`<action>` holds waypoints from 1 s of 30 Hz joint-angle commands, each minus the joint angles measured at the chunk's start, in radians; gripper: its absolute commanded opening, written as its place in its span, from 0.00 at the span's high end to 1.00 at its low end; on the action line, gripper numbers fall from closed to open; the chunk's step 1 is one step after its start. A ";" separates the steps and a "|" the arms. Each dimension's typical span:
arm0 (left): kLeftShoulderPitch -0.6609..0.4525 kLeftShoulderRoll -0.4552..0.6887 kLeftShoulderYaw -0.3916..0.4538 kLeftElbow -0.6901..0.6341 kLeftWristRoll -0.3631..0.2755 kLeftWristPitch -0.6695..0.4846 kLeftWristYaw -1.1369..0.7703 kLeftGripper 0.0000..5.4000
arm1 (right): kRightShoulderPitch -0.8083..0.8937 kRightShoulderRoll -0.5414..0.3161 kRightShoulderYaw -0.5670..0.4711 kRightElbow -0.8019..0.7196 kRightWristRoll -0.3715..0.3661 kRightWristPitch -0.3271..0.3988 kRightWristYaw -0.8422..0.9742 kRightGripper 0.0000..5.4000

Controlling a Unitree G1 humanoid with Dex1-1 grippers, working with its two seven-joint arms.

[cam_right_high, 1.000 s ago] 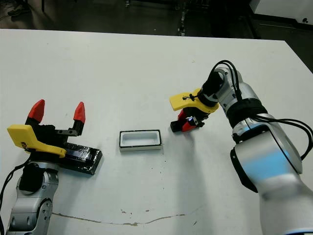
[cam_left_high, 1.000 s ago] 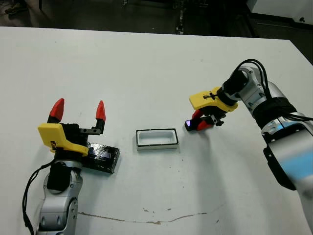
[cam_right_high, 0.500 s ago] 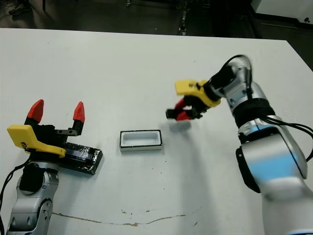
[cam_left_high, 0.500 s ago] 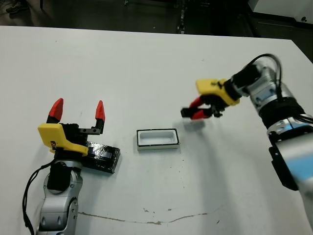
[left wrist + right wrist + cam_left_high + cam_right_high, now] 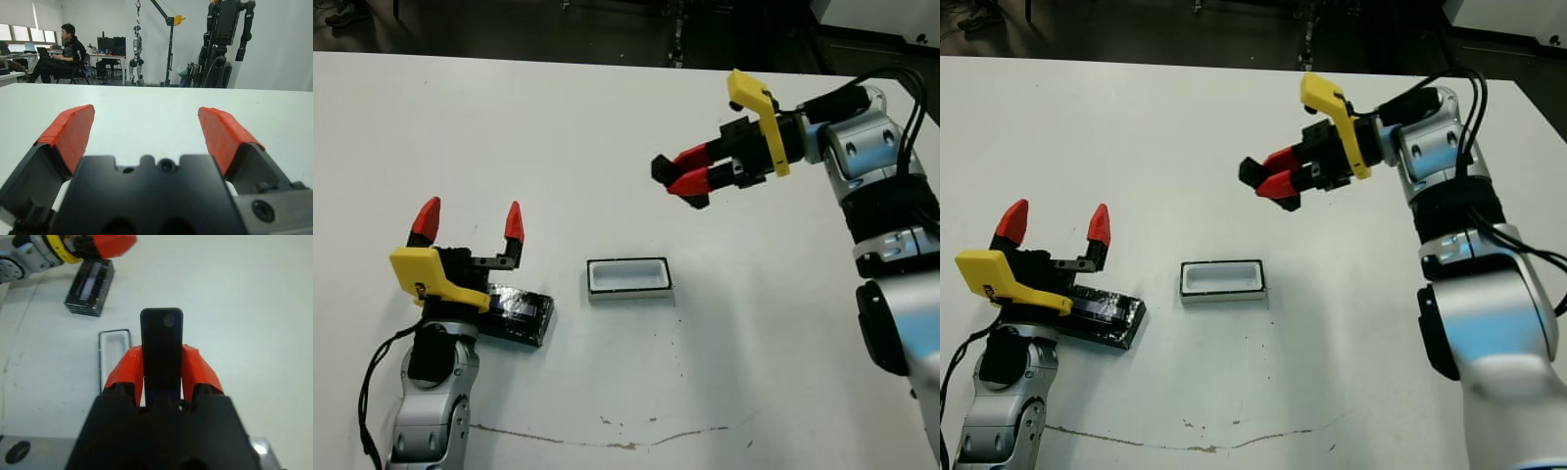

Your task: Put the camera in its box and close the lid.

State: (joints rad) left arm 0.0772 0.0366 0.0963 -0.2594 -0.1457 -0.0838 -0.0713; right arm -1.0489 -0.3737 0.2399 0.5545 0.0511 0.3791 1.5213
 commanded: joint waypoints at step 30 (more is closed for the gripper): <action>0.010 0.001 -0.005 -0.006 0.005 0.012 0.007 0.00 | 0.228 0.011 0.164 -0.390 0.123 0.293 -0.236 0.69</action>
State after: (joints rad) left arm 0.0784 0.0358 0.0947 -0.2614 -0.1507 -0.0816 -0.0698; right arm -0.8128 -0.3509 0.3942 0.1541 0.1826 0.6867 1.2950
